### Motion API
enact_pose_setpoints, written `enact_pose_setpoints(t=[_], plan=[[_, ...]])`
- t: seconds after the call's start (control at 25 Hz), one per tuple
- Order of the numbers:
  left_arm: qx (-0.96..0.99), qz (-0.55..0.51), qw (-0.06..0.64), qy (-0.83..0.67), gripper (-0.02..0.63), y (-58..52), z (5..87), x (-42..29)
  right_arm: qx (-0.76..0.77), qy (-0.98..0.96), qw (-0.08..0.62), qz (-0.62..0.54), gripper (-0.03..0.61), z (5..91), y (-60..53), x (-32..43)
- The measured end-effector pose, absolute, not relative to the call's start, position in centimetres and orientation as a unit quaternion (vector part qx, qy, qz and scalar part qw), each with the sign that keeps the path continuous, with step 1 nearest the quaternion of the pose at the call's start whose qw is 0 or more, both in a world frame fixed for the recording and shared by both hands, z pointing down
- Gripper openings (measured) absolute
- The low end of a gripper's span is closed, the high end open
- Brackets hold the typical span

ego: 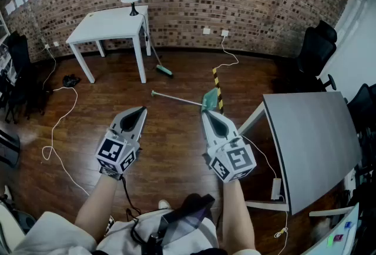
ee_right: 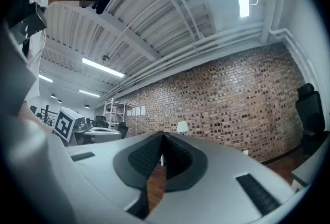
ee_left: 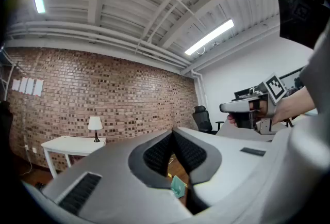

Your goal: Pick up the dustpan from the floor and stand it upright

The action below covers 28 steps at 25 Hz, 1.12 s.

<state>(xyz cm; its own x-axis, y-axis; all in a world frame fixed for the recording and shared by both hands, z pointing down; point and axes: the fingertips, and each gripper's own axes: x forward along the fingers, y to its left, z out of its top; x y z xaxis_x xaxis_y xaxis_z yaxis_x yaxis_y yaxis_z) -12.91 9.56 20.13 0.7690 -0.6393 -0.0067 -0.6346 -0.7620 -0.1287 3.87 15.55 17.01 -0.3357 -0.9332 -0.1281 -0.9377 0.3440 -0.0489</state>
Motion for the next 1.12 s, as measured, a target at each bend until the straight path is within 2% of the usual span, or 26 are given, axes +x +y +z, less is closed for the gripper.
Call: enact_pose_setpoints(t=[0.52,0.88,1.12], plan=[[-0.934,-0.031,0.066,0.349,0.000,2.6,21.9,-10.8,-0.572,0.816,0.079,0.009,0.003,18.6,8.8,6.5],[-0.930,-0.033,0.084,0.356,0.000,-13.0,22.8,-2.2,-0.582,0.808,0.087,0.018,0.003,19.9,-6.6,16.4],[-0.923,-0.028,0.088,0.375,0.000,-23.2,20.7,3.4,-0.580,0.810,0.076,0.029,0.003,17.6,-17.0,23.5]])
